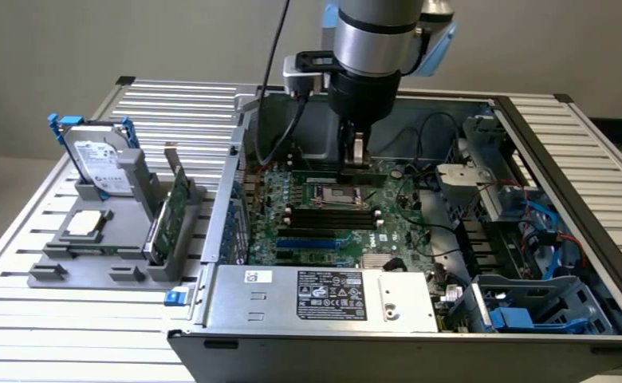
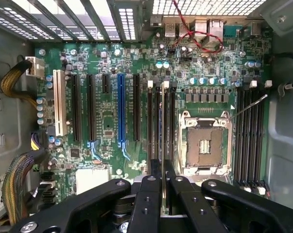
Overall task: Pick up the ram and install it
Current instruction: 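Insert the ram into the slot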
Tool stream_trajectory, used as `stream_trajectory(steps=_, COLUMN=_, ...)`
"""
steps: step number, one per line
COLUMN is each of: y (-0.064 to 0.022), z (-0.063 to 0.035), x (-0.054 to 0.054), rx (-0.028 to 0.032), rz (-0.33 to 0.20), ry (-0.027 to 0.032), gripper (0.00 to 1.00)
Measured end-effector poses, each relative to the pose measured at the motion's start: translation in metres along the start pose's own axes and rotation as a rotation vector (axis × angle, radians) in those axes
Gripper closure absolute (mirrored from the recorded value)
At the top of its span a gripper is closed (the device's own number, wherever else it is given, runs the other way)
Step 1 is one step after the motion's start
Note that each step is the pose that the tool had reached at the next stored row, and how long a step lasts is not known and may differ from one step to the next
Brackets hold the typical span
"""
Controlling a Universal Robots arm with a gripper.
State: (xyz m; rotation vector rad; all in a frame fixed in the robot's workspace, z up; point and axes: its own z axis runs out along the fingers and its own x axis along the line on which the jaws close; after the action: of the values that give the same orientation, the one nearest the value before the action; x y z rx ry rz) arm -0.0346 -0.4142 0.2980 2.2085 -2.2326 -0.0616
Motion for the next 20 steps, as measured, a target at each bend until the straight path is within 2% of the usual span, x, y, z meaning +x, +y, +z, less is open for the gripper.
stream_trajectory(steps=20, y=-0.0004, z=0.0363, x=0.005, rx=0.0002, rz=0.004, ry=-0.0002, gripper=0.86)
